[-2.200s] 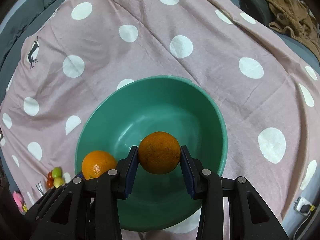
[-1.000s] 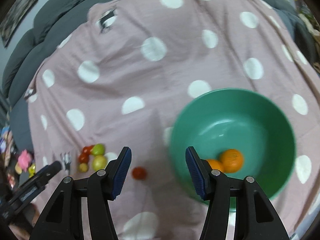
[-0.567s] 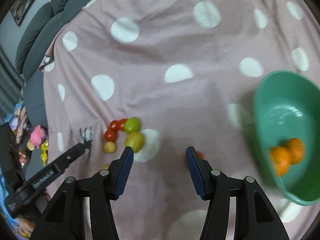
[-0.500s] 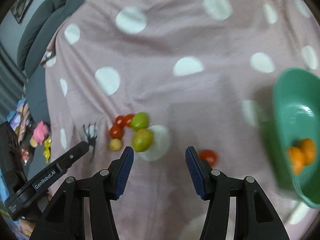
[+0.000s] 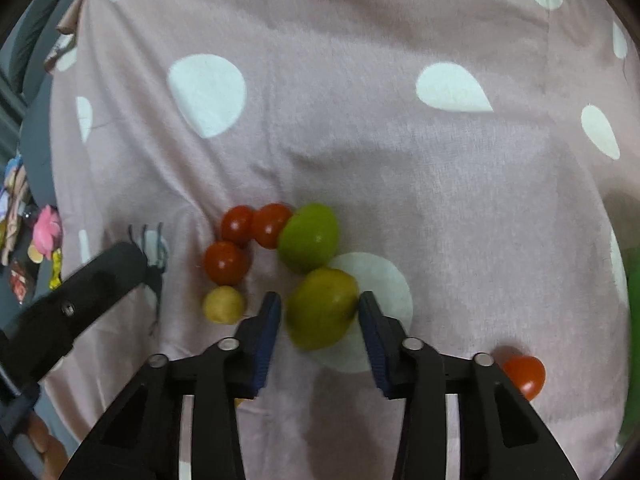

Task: Organize fruits
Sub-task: 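Return the left tool to the fruit while the right tool grasps the yellow-green fruit, then grasp the green apple with the left tool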

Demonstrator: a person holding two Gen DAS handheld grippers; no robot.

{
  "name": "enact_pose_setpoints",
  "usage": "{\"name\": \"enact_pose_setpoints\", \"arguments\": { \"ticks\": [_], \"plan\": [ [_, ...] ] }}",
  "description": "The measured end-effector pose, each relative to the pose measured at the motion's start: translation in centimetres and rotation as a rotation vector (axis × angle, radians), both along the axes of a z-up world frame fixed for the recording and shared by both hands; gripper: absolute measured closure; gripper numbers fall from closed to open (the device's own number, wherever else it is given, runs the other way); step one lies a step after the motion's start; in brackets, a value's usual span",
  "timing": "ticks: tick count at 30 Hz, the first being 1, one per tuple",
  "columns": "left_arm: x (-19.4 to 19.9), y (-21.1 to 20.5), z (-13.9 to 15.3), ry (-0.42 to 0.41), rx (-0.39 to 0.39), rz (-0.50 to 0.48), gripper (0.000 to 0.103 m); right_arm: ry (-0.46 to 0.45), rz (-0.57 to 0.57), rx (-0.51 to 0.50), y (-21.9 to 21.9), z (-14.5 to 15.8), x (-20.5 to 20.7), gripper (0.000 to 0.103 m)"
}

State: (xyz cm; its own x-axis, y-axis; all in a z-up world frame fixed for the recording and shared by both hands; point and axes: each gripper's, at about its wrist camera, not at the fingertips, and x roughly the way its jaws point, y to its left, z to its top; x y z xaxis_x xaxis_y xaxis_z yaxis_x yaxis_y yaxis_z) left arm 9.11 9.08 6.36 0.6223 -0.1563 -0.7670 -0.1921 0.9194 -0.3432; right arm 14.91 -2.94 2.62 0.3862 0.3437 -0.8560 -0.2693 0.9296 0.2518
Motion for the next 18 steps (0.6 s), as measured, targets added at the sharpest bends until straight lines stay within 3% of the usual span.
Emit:
{"name": "enact_pose_setpoints", "arguments": {
  "ticks": [18],
  "plan": [
    [5.7,-4.2,-4.5,0.145,0.020,-0.108,0.064,0.024,-0.134,0.076,-7.7,1.5,0.0,0.065]
  ]
}}
